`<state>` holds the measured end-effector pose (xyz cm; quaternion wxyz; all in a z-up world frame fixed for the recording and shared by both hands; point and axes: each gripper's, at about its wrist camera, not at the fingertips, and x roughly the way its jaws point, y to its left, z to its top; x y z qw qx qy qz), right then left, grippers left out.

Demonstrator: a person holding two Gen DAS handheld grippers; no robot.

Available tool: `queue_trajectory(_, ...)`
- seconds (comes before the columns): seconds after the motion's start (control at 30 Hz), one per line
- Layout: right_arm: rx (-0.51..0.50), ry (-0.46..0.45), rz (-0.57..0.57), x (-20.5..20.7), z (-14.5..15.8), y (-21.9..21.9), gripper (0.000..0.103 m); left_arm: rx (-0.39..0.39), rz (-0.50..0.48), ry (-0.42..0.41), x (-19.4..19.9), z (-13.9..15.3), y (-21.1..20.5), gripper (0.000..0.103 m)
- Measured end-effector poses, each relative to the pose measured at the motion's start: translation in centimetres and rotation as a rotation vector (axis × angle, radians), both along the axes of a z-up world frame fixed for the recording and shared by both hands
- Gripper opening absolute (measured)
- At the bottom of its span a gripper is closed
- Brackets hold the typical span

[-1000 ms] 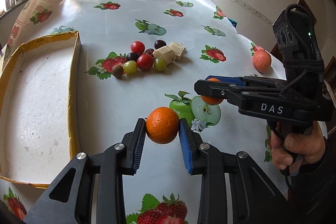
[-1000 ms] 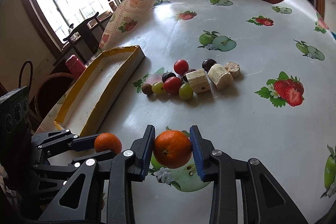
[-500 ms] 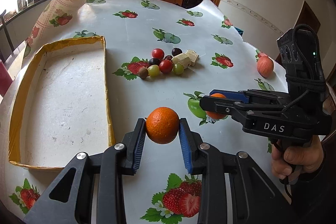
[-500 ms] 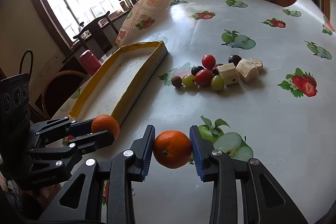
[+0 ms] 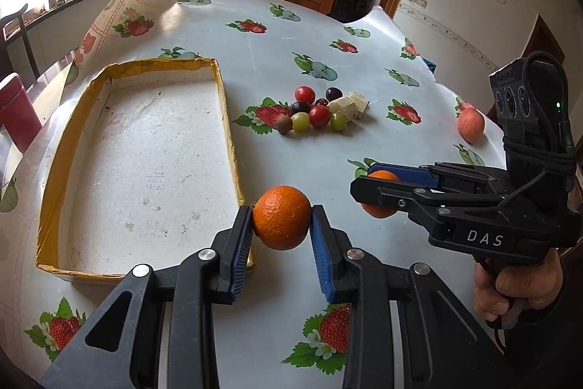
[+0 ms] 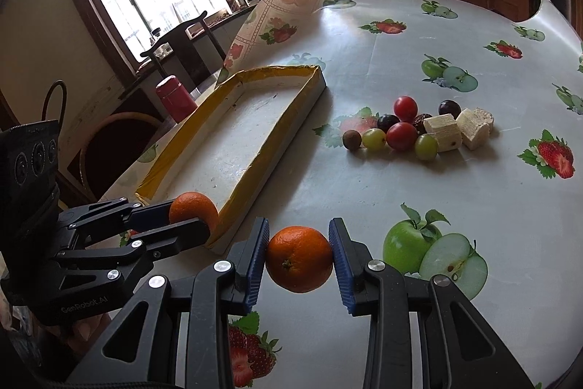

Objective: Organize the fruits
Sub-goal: 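Carry both tangerines into the cardboard tray and open both grippers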

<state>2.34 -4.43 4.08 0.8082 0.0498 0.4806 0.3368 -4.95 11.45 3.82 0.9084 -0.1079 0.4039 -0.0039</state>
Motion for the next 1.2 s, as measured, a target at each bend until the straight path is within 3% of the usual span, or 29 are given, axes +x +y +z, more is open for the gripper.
queue_trajectory(0.37, 0.006, -0.012, 0.052, -0.8, 0.5, 3.3, 0.035, -0.01, 0.057, -0.007, -1.2, -0.1, 3.4, 0.029)
queue_trajectory(0.7, 0.021, -0.056, 0.166, -0.7, 2.0, 9.9, 0.035, -0.032, 0.21, 0.008, -1.7, -0.5, 10.2, 0.029)
queue_trajectory(0.93, -0.086, -0.026, 0.28, -0.3, -1.9, 16.6, 0.035, -0.037, 0.225, 0.075, 0.3, -2.9, 12.4, 0.029)
queue_trajectory(1.1, -0.128, 0.015, 0.306, 0.0, -3.9, 17.9, 0.036, -0.065, 0.213, 0.159, 1.1, -5.4, 12.7, 0.029)
queue_trajectory(1.2, -0.13, 0.021, 0.301, 0.3, -4.2, 17.6, 0.04, -0.074, 0.212, 0.155, 0.7, -5.7, 12.8, 0.03)
